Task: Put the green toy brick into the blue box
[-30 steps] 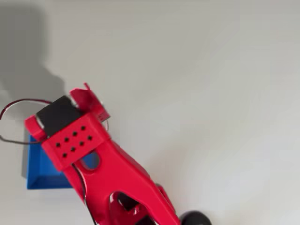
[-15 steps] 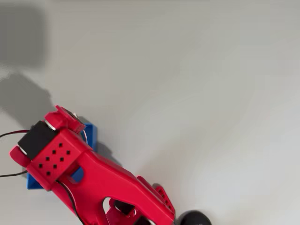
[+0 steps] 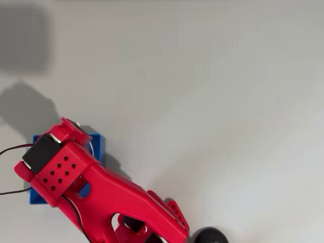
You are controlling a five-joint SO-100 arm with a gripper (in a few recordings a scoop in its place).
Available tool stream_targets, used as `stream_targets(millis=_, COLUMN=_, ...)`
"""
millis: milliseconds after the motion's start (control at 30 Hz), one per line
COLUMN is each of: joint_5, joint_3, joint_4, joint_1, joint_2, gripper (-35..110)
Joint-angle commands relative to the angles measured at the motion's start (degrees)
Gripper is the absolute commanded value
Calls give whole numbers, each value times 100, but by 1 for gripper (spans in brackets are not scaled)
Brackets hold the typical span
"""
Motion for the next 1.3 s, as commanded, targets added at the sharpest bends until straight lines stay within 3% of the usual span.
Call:
stream_targets(millis=0, joint_5=44, joint_3=-114, joint_4=26, joint_1=-62, joint_2=281, gripper=16)
stream_targets(millis=133, joint_5=44, joint_3=-264, joint_4=176, joint_1=-44, joint_2=281, gripper=18)
stream_targets(millis=333, joint_5=44, joint_3=-835, joint_4=562, joint_1=255, joint_2=281, gripper=5)
stream_targets(millis=567, joint_5=-422, joint_3=-1723, joint_4=1213, joint_1=1354, joint_2=281, gripper=0)
stream_targets(millis=900, joint_5=-1556, joint_3=-1872, joint_4=809, joint_1=3419, joint_2=369, gripper=0)
stream_targets(millis=1033, joint_5=-1925, joint_3=-1345, joint_4=343, joint_1=3691, joint_2=413, gripper=0)
stream_targets(millis=1267, joint_5=-1688, joint_3=-1327, joint_4=360, joint_1=4008, joint_2=562, gripper=0)
